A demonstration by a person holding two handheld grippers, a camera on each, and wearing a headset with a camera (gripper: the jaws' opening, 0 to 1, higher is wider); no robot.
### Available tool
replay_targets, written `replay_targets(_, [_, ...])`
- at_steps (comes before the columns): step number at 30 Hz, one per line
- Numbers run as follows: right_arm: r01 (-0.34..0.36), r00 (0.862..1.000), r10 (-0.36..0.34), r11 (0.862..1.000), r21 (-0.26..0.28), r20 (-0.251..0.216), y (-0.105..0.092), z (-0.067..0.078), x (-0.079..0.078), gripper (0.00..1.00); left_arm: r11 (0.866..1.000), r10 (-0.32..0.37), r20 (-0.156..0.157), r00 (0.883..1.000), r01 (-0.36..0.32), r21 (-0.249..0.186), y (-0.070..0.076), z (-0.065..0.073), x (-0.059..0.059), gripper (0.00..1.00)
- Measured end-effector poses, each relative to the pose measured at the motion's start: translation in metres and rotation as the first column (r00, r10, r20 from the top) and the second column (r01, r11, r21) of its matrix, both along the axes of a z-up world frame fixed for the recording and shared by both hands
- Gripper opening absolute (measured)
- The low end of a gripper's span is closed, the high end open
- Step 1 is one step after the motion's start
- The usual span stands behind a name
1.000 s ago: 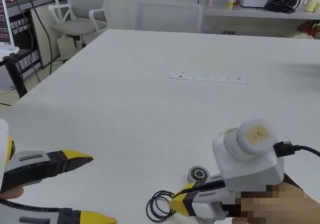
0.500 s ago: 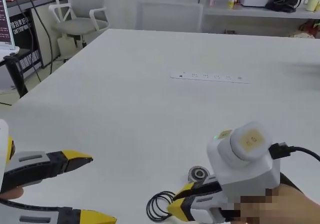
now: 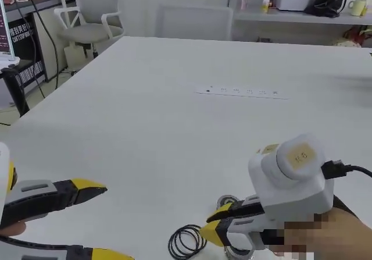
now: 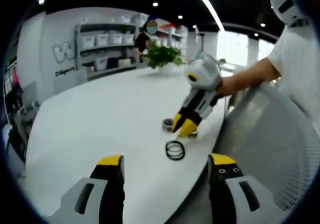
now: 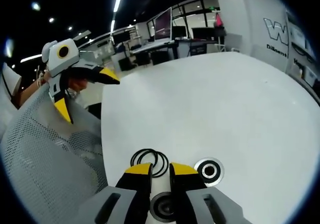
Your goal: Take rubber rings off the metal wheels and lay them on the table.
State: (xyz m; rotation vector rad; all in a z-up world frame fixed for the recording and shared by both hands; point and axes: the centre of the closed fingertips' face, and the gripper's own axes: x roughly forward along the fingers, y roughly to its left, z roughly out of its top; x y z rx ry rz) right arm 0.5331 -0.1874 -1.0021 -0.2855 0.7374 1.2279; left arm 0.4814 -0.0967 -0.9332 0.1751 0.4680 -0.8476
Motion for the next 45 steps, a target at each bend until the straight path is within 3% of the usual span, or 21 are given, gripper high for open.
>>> replay_targets(4, [-0.002, 1.0, 0.002, 1.0, 0.004, 0.022, -0.001, 0.009, 0.001, 0.13, 1.0, -0.008, 0.003, 1.0, 0.008, -0.002, -0.001, 0.001, -0.001, 0.69])
replay_targets(8, [-0.053, 0.998, 0.054, 0.998, -0.018, 0.038, -0.002, 0.015, -0.006, 0.17, 1.0, -0.015, 0.001, 1.0, 0.015, -0.006, -0.003, 0.001, -0.002, 0.7])
replay_targets(12, [-0.116, 0.993, 0.117, 0.992, -0.048, 0.013, -0.002, 0.018, -0.018, 0.29, 1.0, -0.026, 0.004, 1.0, 0.026, -0.001, -0.004, 0.001, -0.003, 0.7])
replay_targets(18, [-0.209, 0.973, 0.218, 0.971, -0.113, 0.076, -0.009, 0.025, -0.03, 0.43, 0.999, -0.039, 0.003, 0.999, 0.039, -0.009, -0.006, 0.002, -0.004, 0.7])
replay_targets(23, [-0.221, 0.969, 0.23, 0.97, -0.102, 0.091, -0.018, 0.039, -0.036, 0.5, 0.999, -0.047, 0.005, 0.999, 0.047, -0.013, -0.008, 0.002, -0.005, 0.7])
replay_targets(30, [-0.173, 0.976, 0.182, 0.981, -0.084, 0.118, -0.047, 0.054, -0.034, 0.57, 0.998, -0.065, 0.008, 0.998, 0.065, 0.003, -0.009, 0.002, -0.007, 0.72])
replay_targets(36, [-0.088, 0.986, 0.09, 0.996, -0.023, 0.141, -0.076, 0.059, -0.031, 0.61, 0.998, -0.07, 0.003, 0.998, 0.07, -0.005, -0.009, 0.002, -0.007, 0.74])
replay_targets(40, [-0.004, 0.996, -0.002, 0.998, 0.056, 0.09, -0.087, 0.058, -0.034, 0.66, 0.997, -0.073, 0.011, 0.997, 0.073, 0.002, -0.009, 0.003, -0.007, 0.75])
replay_targets(45, [0.074, 0.994, -0.079, 0.995, 0.066, 0.073, -0.105, 0.048, -0.035, 0.66, 0.998, -0.058, 0.014, 0.998, 0.058, 0.001, -0.006, 0.003, -0.004, 0.79])
